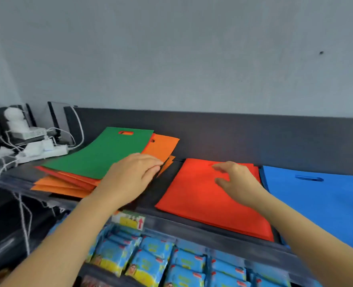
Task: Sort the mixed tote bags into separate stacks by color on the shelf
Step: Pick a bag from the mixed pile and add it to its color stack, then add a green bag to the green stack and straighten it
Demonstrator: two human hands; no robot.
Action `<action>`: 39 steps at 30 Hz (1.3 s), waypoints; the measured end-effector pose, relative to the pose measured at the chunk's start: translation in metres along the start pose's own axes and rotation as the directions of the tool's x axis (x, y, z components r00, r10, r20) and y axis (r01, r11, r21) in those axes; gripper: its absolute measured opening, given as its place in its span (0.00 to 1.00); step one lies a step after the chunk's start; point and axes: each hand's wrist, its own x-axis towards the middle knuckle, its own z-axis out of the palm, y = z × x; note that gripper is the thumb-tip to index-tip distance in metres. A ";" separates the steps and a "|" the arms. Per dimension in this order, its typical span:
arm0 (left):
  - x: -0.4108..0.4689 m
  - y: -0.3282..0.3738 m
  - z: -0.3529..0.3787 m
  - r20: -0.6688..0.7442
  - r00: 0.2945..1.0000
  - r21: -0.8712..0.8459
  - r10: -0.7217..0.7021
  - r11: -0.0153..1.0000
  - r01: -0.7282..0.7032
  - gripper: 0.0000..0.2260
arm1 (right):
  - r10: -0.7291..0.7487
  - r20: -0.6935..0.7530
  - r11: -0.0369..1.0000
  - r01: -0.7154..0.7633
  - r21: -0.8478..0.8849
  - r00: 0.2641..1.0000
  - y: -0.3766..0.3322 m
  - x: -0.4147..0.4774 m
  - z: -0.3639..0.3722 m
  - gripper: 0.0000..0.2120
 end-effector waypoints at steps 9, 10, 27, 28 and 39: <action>-0.026 -0.188 -0.030 0.143 0.964 0.090 -0.226 0.973 0.215 0.15 | -0.259 0.135 0.965 0.251 0.073 0.957 -0.168 0.079 0.093 0.27; -0.027 -0.200 -0.028 0.181 0.957 0.087 -0.228 0.973 0.215 0.16 | -0.272 0.169 0.962 0.267 0.053 0.947 -0.180 0.086 0.103 0.28; -0.028 -0.255 -0.016 0.349 0.936 -0.107 -0.052 0.990 0.095 0.19 | 0.001 0.062 0.984 -0.012 0.180 0.998 -0.204 0.127 0.146 0.17; -0.028 -0.254 -0.017 0.338 0.940 -0.122 -0.042 0.989 0.088 0.18 | 0.009 0.064 0.972 -0.024 0.233 0.998 -0.202 0.127 0.144 0.18; -0.022 -0.254 -0.012 0.198 0.980 0.002 -0.008 1.000 0.008 0.18 | 0.402 -0.041 0.761 -0.309 0.571 0.915 -0.172 0.117 0.108 0.26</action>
